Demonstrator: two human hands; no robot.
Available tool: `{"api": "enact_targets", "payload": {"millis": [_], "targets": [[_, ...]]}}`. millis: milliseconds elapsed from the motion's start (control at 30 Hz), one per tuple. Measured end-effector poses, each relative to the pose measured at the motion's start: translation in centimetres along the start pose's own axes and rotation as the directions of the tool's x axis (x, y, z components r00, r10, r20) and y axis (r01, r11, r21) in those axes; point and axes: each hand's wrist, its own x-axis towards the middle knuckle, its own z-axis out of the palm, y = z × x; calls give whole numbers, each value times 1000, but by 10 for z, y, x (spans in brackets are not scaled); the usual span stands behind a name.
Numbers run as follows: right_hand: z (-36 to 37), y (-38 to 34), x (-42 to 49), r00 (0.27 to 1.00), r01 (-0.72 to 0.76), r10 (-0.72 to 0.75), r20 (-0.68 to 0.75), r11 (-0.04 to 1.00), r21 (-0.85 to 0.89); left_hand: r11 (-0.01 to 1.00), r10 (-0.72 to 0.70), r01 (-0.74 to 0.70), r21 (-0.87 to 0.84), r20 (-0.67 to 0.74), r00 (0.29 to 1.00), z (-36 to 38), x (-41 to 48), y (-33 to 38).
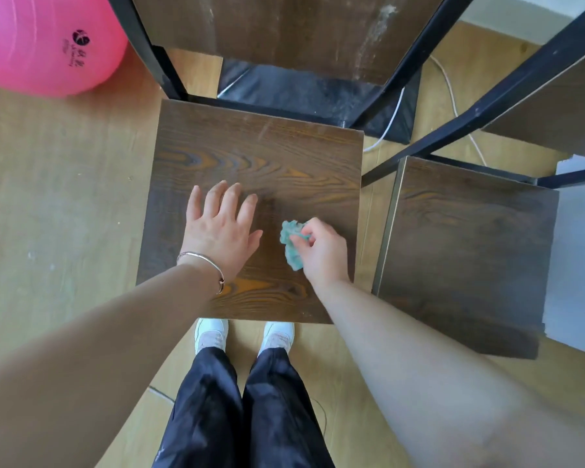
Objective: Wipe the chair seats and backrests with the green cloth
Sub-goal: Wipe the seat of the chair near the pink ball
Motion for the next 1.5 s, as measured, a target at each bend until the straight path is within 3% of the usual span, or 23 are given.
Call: {"api": "enact_targets", "payload": {"millis": [133, 333, 467, 600, 800, 1000, 1133, 1367, 1500], "targets": [[16, 25, -57, 993, 114, -113, 44, 994, -4, 1000, 12, -12, 4, -3, 1000, 8, -20, 4], [28, 52, -107, 991, 125, -126, 36, 992, 15, 999, 49, -50, 20, 37, 998, 21, -51, 14], [20, 50, -108, 997, -42, 30, 78, 986, 159, 999, 45, -45, 13, 48, 998, 27, -64, 20], [-5, 43, -71, 980, -178, 198, -34, 934, 309, 999, 32, -32, 18, 35, 999, 31, -66, 23], [-49, 24, 61, 930, -206, 315, -190, 874, 441, 999, 40, -41, -10, -62, 997, 23, -41, 33], [-85, -5, 152, 917, -149, 266, -298, 920, 362, 997, 81, -82, -11, -103, 991, 18, -17, 38], [-92, -7, 178, 938, -211, 268, -219, 944, 252, 996, 79, -82, -22, -103, 992, 16, -8, 34], [-100, -8, 166, 953, -244, 275, -128, 946, 214, 996, 65, -70, -48, -96, 993, 7, 1, 26], [-88, 8, 125, 971, -200, 211, -108, 974, 104, 994, 91, -95, -47, -81, 993, 5, -3, 26]]}}
